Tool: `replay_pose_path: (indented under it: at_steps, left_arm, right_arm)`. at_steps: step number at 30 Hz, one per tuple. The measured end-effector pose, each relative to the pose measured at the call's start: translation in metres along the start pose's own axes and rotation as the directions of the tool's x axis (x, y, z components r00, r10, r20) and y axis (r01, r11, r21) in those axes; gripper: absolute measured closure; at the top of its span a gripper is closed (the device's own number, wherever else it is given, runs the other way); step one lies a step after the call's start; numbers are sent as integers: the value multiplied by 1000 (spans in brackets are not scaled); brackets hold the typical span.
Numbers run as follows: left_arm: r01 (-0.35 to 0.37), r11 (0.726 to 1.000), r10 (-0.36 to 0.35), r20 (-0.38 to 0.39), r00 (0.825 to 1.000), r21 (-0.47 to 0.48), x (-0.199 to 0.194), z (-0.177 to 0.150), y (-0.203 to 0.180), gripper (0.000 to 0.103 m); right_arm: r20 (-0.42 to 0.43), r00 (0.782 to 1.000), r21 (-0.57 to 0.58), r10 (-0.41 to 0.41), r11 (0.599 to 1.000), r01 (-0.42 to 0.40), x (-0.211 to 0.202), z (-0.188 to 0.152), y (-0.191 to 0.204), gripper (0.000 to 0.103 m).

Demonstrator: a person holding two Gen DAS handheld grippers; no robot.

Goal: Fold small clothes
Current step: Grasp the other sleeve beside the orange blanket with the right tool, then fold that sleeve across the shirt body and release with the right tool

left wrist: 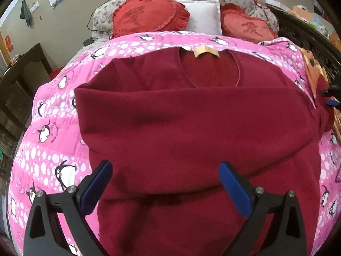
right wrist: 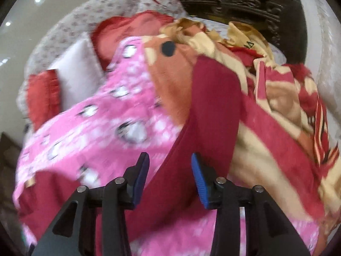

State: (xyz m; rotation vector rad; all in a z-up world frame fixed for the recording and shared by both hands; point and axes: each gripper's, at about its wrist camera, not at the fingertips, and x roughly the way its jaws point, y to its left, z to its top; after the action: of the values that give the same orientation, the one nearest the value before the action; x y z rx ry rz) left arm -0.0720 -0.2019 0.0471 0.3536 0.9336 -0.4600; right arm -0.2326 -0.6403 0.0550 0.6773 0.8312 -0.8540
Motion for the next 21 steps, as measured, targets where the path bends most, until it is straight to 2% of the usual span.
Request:
replay_pose_path:
  at_steps: [3, 5, 6, 9, 11, 15, 17, 18, 19, 20, 21]
  left_arm:
    - [-3, 1000, 3, -9, 1000, -4, 5, 0, 1, 1]
    - [-4, 1000, 4, -15, 1000, -8, 6, -1, 2, 1]
    - [-3, 1000, 3, -15, 1000, -11, 7, -1, 4, 1]
    - [-7, 1000, 6, -15, 1000, -21, 8, -2, 7, 1]
    - [-6, 999, 6, -17, 1000, -32, 8, -3, 10, 1]
    - [8, 998, -9, -15, 1000, -68, 2, -5, 14, 1]
    - [14, 997, -15, -13, 1000, -71, 0, -6, 14, 1]
    - [14, 998, -15, -14, 1000, -67, -2, -7, 14, 1]
    - [12, 998, -13, -15, 1000, -63, -2, -8, 14, 1]
    - [9, 998, -9, -15, 1000, -57, -3, -10, 13, 1]
    - [3, 999, -4, -17, 1000, -52, -3, -10, 14, 1]
  right_arm:
    - [-39, 997, 22, -60, 998, 61, 28, 8, -6, 84]
    - [-70, 996, 17, -60, 998, 62, 39, 7, -12, 86]
    - [-64, 997, 8, -52, 999, 53, 38, 5, -14, 102]
    - [14, 999, -90, -33, 995, 34, 19, 1, -15, 103]
    - [29, 999, -132, -22, 991, 26, 8, -1, -17, 103]
    - [22, 996, -105, 83, 991, -81, -10, 3, -23, 103]
    - [15, 998, -89, 55, 995, -54, -10, 5, -17, 103]
    - [9, 999, -67, 52, 996, -51, -7, 7, -14, 86]
    - [5, 998, -36, 56, 998, -56, -4, 9, -13, 77]
    - [0, 998, -15, 60, 998, -60, 2, 11, -11, 72]
    - [-16, 999, 7, 51, 999, -51, 8, 13, -8, 72]
